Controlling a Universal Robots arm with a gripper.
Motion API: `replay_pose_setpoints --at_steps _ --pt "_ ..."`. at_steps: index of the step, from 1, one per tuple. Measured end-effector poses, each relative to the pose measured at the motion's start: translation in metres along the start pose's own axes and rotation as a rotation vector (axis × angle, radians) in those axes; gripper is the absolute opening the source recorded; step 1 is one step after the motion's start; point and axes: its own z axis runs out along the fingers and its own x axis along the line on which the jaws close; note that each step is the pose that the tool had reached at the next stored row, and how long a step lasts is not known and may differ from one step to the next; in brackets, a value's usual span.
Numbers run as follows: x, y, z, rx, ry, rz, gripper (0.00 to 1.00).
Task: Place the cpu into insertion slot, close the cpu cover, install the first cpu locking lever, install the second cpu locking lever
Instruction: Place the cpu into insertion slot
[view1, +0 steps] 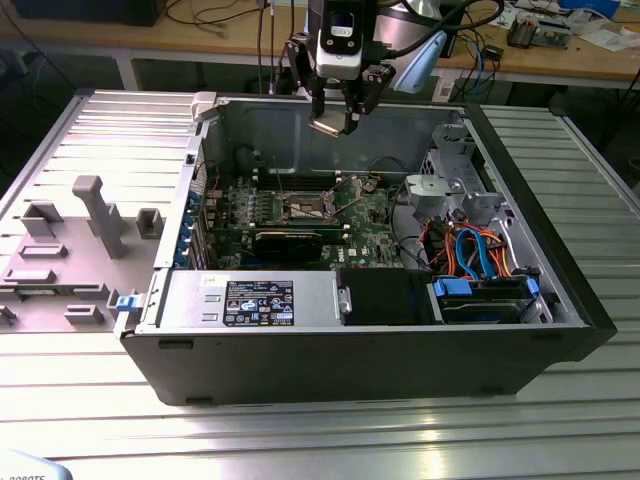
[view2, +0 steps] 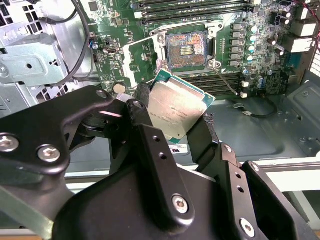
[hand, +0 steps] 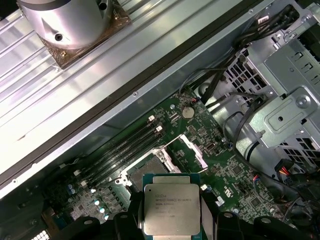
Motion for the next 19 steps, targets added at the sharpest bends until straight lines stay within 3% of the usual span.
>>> replay_pose_setpoints --at_steps 19 --pt "0.0 0.0 0.0 -0.0006 -0.0028 0.031 0.55"
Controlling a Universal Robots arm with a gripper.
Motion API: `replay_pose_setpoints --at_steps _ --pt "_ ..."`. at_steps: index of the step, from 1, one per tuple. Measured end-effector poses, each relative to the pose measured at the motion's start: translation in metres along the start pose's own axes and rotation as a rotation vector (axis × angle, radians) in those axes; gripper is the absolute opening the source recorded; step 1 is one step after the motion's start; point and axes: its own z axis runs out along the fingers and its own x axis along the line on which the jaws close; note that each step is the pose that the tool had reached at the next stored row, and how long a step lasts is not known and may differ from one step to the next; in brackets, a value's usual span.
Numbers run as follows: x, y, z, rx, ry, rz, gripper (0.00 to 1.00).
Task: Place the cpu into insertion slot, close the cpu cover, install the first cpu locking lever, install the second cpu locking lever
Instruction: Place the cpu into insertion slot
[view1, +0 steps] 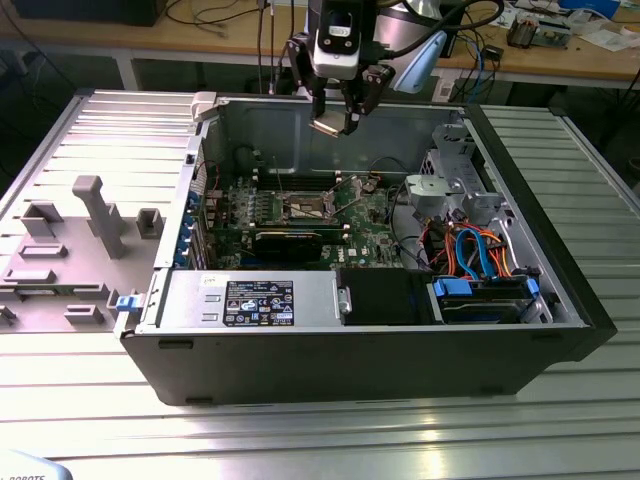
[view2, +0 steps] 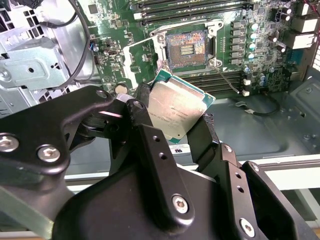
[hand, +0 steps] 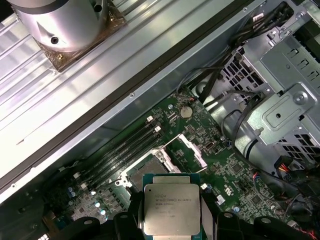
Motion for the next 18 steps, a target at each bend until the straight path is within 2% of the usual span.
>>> replay_pose_setpoints --at_steps 18 --pt "0.0 0.0 0.0 -0.0008 -0.0036 0.04 0.55"
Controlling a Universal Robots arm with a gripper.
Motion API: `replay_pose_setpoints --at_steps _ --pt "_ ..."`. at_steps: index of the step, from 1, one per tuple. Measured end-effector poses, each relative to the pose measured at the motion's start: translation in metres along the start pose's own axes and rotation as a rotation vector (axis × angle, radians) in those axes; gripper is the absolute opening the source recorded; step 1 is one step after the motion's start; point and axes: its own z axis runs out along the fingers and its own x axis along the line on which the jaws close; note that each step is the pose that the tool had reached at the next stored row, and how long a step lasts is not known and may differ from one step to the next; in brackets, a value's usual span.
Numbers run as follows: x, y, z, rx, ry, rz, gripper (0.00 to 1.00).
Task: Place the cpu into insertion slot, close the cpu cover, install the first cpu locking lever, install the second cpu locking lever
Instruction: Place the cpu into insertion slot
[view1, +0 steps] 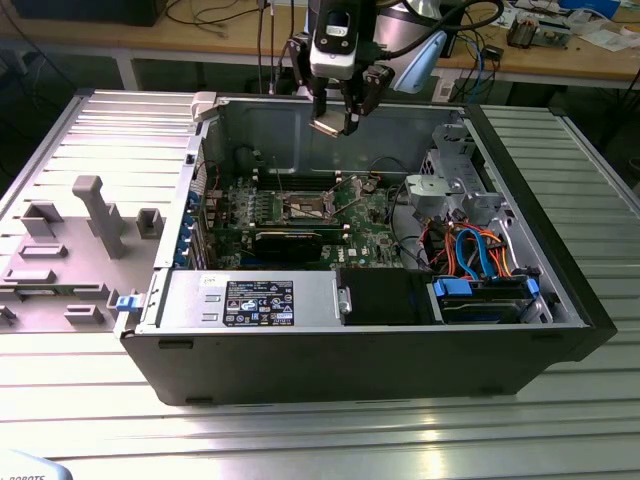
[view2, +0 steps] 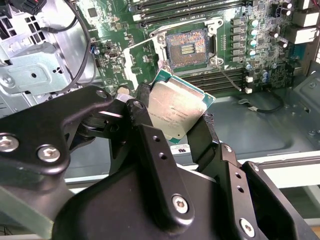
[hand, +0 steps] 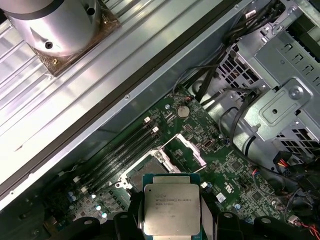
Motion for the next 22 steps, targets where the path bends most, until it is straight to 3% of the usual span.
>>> replay_pose_setpoints --at_steps 22 --pt "0.0 0.0 0.0001 -0.0011 -0.0053 0.059 0.55"
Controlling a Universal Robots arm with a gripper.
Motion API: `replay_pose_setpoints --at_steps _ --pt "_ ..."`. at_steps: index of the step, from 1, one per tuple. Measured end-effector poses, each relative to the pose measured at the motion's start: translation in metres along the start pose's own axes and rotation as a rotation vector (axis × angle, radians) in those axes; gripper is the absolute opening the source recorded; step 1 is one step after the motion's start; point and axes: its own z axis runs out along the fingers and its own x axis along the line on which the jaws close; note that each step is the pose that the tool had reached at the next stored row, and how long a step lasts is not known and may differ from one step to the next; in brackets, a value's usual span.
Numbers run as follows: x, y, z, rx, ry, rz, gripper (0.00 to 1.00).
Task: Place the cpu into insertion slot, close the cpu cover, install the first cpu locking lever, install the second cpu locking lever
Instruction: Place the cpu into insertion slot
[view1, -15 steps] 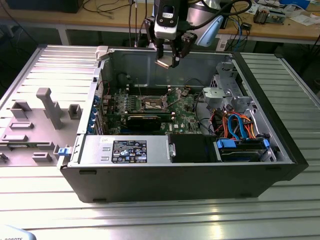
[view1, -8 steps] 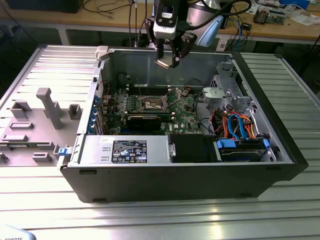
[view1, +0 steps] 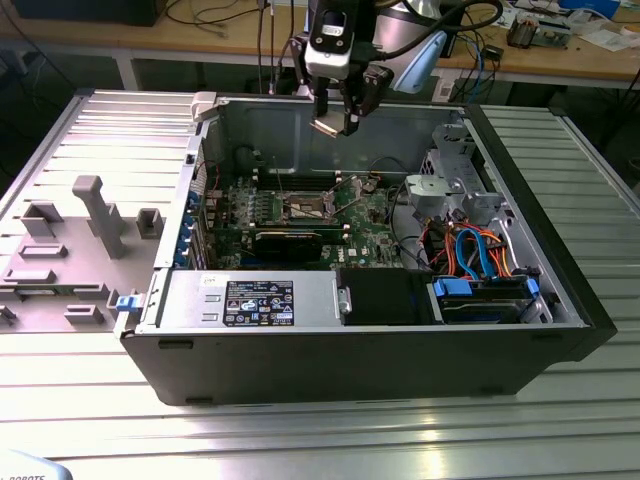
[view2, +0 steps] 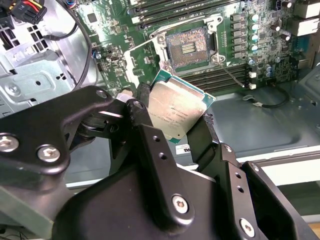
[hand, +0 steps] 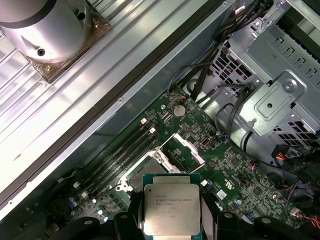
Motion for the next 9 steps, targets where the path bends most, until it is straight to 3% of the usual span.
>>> replay_pose_setpoints --at_steps 9 --pt "0.0 0.0 0.0 -0.0004 -0.0018 0.02 0.55"
